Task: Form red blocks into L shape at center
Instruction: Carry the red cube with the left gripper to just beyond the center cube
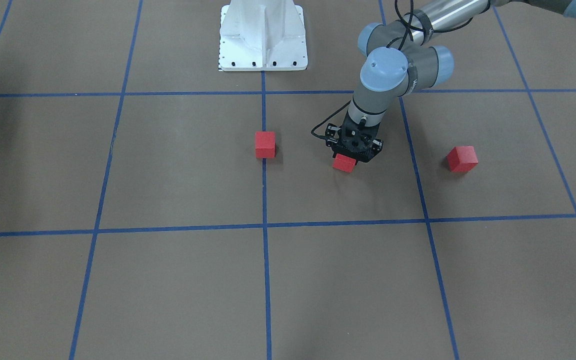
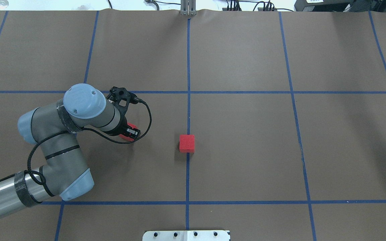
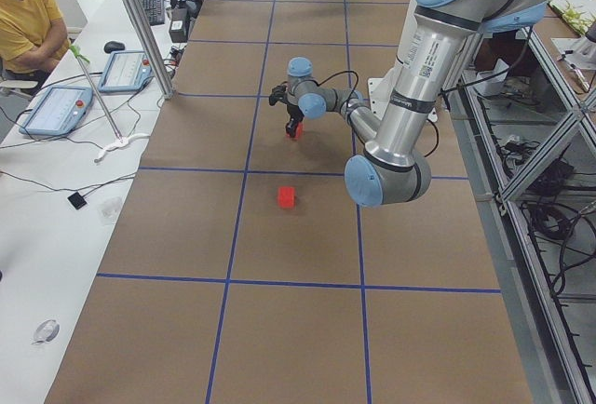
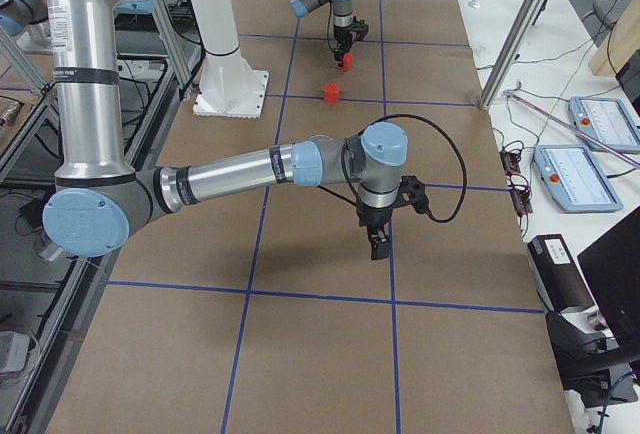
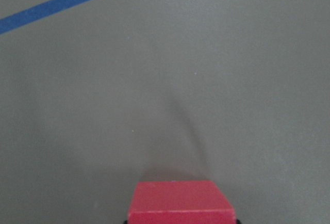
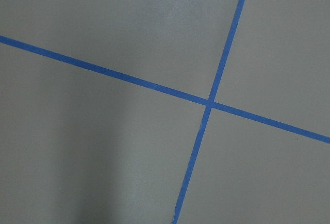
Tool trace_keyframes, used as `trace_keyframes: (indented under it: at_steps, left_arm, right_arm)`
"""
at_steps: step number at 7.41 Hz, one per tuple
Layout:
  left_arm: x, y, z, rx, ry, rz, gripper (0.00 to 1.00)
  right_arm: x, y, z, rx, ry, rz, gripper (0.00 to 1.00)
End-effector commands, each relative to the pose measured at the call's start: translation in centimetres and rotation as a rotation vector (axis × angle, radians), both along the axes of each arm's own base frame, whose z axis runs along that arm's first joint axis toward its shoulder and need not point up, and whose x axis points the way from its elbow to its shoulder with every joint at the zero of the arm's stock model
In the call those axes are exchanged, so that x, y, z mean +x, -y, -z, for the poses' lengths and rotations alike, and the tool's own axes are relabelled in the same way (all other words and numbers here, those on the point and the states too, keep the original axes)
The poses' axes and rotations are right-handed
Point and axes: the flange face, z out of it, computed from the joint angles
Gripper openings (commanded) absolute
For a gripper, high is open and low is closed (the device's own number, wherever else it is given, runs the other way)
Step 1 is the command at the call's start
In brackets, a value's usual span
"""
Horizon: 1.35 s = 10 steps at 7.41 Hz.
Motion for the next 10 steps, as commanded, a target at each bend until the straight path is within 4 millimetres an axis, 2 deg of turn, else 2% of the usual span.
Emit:
trace_keyframes:
  at_steps: [1,2,3,5,7,9,10]
  left_arm:
    - [0.4,1.5,6.0,-0.01,0.006,0.024,0.0]
    - [0.9,2.1,10.7,-0.043,0.031,0.05,0.0]
    - [1.1,2.5,13.5,-0.073,0.014,0.135,0.0]
    - [1.8,2.7,16.5,-0.11,-0.017,0.202,0.0]
    - [4.7,2.5,19.4,-0.189,-0.037,0.25,0.0]
    - [7.2,1.2,19.6,-0.243,-0.031,0.261,0.0]
    - [8.5,1.1,19.7,-0.253,-0.014,0.259,0.0]
  right_arm:
    - [0.0,0.0,0.0,-0.001,0.0,-0.001,1.0]
    - [0.0,0.0,0.1,0.001,0.0,-0.001,1.0]
    - [0.0,0.0,0.1,0.001,0.0,-0.001,1.0]
    - [0.0,0.0,0.1,0.001,0.0,-0.001,1.0]
    - [0.0,0.0,0.1,0.001,0.0,-0.001,1.0]
    - [0.0,0.0,0.1,0.001,0.0,-0.001,1.0]
    - [0.0,0.0,0.0,-0.001,0.0,-0.001,1.0]
